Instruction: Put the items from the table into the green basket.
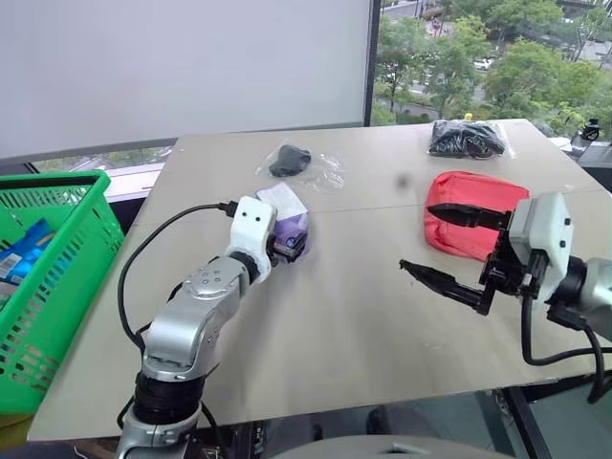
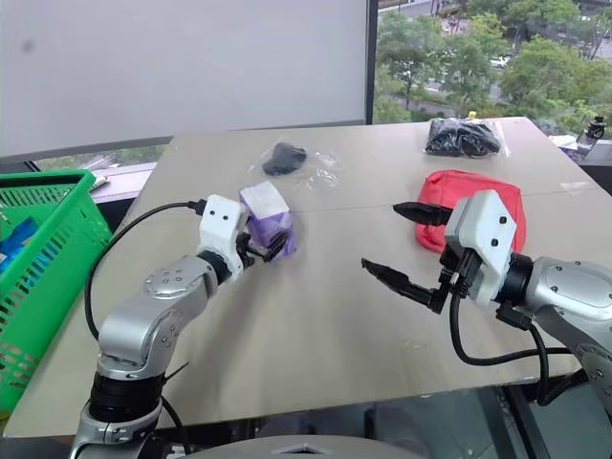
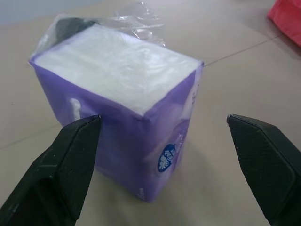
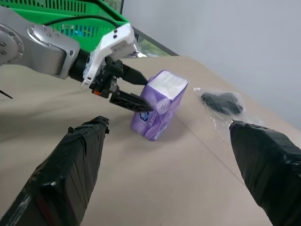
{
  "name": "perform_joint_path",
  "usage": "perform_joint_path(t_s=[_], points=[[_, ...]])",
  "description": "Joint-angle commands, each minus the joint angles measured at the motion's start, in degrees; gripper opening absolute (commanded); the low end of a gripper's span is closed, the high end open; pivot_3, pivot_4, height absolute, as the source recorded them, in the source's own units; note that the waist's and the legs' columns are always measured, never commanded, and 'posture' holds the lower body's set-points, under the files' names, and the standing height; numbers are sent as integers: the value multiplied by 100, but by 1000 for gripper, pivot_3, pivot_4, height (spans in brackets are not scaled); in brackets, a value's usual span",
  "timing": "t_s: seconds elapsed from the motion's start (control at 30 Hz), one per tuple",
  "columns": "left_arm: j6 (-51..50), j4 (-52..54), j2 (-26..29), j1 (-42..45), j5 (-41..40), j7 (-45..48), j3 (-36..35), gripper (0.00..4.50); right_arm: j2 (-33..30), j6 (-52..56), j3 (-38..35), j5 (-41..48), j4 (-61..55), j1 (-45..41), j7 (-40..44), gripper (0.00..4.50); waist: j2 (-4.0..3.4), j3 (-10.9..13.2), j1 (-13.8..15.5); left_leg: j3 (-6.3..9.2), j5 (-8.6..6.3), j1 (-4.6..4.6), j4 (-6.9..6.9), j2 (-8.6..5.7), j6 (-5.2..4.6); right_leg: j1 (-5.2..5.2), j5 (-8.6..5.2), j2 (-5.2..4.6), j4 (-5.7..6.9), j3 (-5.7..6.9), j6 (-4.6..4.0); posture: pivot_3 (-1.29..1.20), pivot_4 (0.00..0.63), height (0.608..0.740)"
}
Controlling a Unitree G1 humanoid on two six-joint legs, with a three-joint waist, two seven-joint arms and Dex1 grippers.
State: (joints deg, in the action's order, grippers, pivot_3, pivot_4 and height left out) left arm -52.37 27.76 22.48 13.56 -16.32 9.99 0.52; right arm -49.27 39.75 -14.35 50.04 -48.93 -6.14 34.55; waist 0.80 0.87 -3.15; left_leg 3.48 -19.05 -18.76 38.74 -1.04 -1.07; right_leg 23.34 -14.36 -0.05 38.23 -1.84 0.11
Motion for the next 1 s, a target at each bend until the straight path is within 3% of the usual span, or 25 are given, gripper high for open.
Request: perform_joint_path(t_s=[0.03, 0.33, 0.43, 0.63, 1.0], points=[[131, -405, -111, 348, 254, -138, 26, 4404, -54, -71, -28, -1, -44, -158, -13, 4500, 0, 0, 17, 0, 0, 0, 0, 0, 0, 0, 0, 0, 0, 0, 0, -135, 0, 740], [809, -1770, -524, 834, 831, -250, 377, 4404, -64, -65, -48, -31, -59, -187, -50, 4500, 0, 0, 74, 3, 0, -2, 0, 0, 0, 0, 0, 0, -8, 2, 0, -153, 0, 740], [1093, -2040, -612, 972, 920, -164, 410, 3649, -56, -61, -55, -45, -86, -176, -86, 4500, 0, 0, 80, 3, 0, -3, 0, -1, 0, 0, 1, -1, -8, 3, 1, -162, 0, 740], [1464, -2126, -480, 858, 1000, 131, 385, 770, -66, -55, -97, -48, -122, -143, -127, 4500, 0, 0, 61, 2, 0, -3, 0, 2, 0, 1, 1, 0, -9, 2, 1, -166, 0, 740], [2442, -1323, 125, 199, 902, 685, -331, 770, 20, -150, 93, -139, -37, -202, -98, 4500, -2, 2, 79, 1, 0, -2, -2, 8, 0, 2, 1, 0, -10, 5, 1, -113, 0, 740]])
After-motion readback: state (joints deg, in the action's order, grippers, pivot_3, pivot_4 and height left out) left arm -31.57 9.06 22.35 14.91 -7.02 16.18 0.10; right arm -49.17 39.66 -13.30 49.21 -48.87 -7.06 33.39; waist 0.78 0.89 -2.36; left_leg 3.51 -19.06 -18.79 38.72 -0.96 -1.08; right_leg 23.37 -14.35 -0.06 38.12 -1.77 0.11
